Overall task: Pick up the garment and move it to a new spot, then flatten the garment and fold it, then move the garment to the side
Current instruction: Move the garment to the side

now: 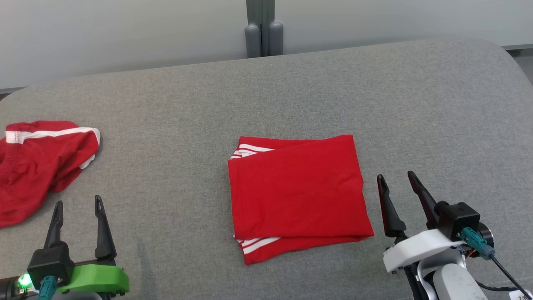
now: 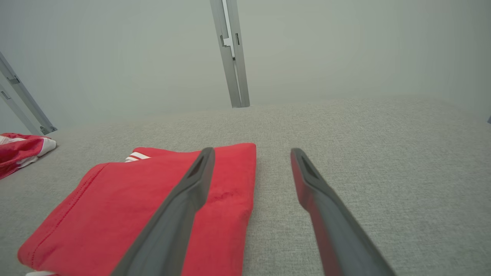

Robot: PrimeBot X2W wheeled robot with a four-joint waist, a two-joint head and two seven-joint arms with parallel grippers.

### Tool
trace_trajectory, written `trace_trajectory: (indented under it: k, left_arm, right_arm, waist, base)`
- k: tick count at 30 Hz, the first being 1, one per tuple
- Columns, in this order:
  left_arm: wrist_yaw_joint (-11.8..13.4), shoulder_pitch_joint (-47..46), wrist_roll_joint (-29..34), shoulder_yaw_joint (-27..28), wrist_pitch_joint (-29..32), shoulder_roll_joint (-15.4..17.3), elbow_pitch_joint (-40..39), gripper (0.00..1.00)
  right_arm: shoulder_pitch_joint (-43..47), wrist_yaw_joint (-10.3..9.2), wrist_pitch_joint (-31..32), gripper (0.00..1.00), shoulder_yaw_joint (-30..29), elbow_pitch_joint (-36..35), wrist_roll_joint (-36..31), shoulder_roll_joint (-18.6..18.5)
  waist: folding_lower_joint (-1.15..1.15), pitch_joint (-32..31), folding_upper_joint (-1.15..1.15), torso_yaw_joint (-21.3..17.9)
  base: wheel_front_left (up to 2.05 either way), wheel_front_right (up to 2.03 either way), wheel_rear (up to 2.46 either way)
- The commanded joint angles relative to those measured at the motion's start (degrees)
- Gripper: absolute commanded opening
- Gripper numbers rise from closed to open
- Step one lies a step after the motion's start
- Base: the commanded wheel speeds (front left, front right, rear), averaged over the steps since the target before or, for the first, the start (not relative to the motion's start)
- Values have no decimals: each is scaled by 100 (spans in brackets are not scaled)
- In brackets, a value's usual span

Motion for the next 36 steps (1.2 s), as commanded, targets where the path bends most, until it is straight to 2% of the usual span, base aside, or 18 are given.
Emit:
trace_trajectory:
  k: [1, 6, 12, 22, 30, 36]
  left_arm:
    - [-27, 84, 17, 22, -1, -7, -18, 100]
    - [-47, 57, 32, 42, -1, -21, -1, 100]
    - [-75, -84, 58, -11, -1, -57, -18, 100]
    - [-169, -434, 106, -60, -1, -78, 7, 100]
    - [-193, -579, 122, -47, -1, -99, 16, 100]
    - [-212, -651, 146, -21, -1, -110, 41, 100]
  right_arm:
    - [14, 0, -15, 100, -6, 21, -28, -11]
    - [-120, 0, -15, 100, -12, 131, 4, -11]
    - [-693, 0, 136, 100, 256, 437, -110, -91]
    - [-1869, 0, 888, 100, 548, 1591, -155, -133]
    - [-1989, 0, 899, 100, 530, 2315, -27, -77]
    - [-1915, 0, 812, 100, 729, 2773, 167, -44]
  waist:
    - [0, 3, 0, -3]
    - [0, 18, 0, -17]
    - [0, 133, 0, 7]
    - [0, 517, 0, 123]
    - [0, 757, 0, 153]
    - [0, 807, 0, 91]
  base:
    - [0, 0, 0]
    - [0, 0, 0]
    - [0, 0, 0]
    - [0, 0, 0]
    - [0, 0, 0]
    - [0, 0, 0]
